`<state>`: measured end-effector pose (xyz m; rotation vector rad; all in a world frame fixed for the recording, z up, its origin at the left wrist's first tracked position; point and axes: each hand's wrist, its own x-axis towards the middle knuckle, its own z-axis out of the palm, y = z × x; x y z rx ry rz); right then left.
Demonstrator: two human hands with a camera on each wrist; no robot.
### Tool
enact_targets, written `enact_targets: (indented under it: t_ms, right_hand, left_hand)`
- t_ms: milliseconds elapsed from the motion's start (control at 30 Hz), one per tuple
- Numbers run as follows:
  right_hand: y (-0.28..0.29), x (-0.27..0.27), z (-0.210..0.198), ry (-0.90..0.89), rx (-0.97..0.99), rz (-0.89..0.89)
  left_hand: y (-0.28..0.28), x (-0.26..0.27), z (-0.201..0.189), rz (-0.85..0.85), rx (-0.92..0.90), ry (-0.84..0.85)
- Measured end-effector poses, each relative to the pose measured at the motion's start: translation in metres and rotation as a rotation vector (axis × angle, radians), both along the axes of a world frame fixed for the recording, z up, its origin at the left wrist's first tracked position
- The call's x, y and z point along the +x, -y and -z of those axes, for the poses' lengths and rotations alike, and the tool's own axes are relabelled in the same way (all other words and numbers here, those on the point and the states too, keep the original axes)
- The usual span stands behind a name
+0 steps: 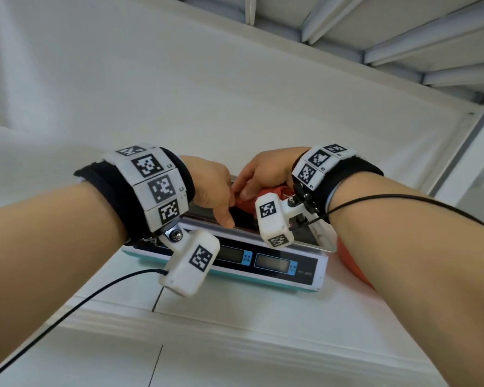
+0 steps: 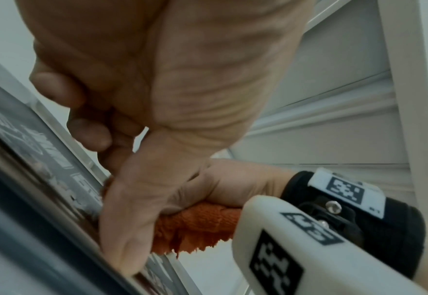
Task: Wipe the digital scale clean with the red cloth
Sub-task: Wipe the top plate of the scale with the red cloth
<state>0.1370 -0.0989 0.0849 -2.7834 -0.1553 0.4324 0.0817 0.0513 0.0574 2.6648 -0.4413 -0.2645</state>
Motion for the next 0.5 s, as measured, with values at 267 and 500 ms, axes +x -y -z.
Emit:
enact_targets:
  t_ms: [267,500]
  right_hand:
    - [0.028,-0.001,0.009,0.105,-0.273,0.127]
    - [0.01,-0.012,0.006,-0.038,-0.006,0.057]
  left_hand:
    - [-0.003,0.0,0.003,-0.028,0.002,-0.042]
    - [0.014,-0.001,0.0,0.01,0.065,0.033]
